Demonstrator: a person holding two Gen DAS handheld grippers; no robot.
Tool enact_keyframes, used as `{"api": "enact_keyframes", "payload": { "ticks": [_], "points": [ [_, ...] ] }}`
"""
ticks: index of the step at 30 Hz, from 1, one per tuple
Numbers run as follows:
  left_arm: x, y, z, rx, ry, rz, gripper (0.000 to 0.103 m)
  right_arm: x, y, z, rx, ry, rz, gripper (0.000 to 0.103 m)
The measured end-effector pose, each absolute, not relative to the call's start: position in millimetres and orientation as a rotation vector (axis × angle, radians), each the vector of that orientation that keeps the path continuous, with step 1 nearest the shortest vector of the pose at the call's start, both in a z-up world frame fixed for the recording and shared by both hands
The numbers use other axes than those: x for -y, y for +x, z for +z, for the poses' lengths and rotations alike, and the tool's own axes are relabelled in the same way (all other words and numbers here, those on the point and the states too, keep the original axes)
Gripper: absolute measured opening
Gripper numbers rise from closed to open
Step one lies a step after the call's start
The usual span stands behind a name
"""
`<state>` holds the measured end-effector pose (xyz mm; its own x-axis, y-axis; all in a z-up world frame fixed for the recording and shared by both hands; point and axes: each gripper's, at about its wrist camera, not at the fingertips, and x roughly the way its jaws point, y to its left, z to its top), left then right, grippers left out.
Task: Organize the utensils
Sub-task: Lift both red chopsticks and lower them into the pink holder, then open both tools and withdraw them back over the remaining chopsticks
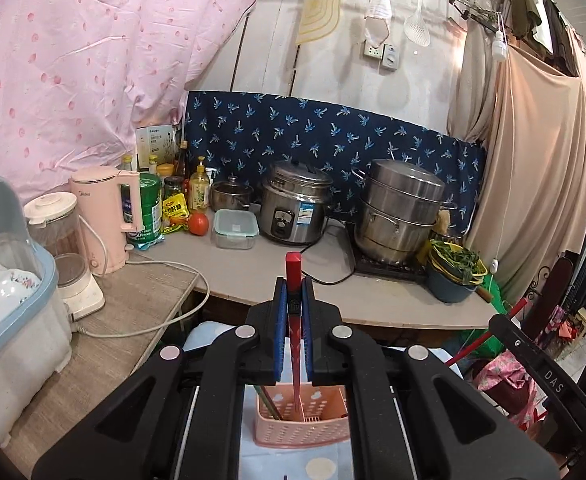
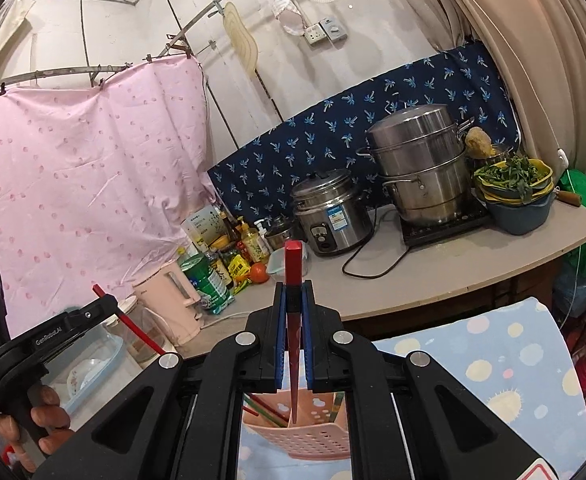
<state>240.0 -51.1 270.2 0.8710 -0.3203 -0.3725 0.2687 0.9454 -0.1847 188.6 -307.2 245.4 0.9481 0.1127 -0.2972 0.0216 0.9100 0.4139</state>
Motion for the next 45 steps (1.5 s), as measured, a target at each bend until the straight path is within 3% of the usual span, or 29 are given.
{"api": "enact_keyframes", "payload": {
  "ticks": [16, 20, 24, 31, 45],
  "points": [
    [66, 289, 194, -0.572, -0.102, -0.273, 0.007, 302, 236, 170, -0.516, 0.389, 0.027, 0.008],
    [65, 289, 185, -0.592, -0.105, -0.270, 0.008, 301, 234, 166, -0.525, 0.372, 0.022, 0.015],
    [64, 285, 182, -0.593, -0.103, -0.266, 0.010, 300, 228, 168, -0.519, 0.360, 0.019, 0.017],
    [59, 274, 178, -0.600, -0.097, -0.248, 0.024, 296, 209, 170, -0.512, 0.337, 0.013, 0.021],
    [39, 228, 145, -0.671, -0.067, -0.229, 0.025, 277, 144, 140, -0.594, 0.321, 0.038, 0.021]
  ]
}}
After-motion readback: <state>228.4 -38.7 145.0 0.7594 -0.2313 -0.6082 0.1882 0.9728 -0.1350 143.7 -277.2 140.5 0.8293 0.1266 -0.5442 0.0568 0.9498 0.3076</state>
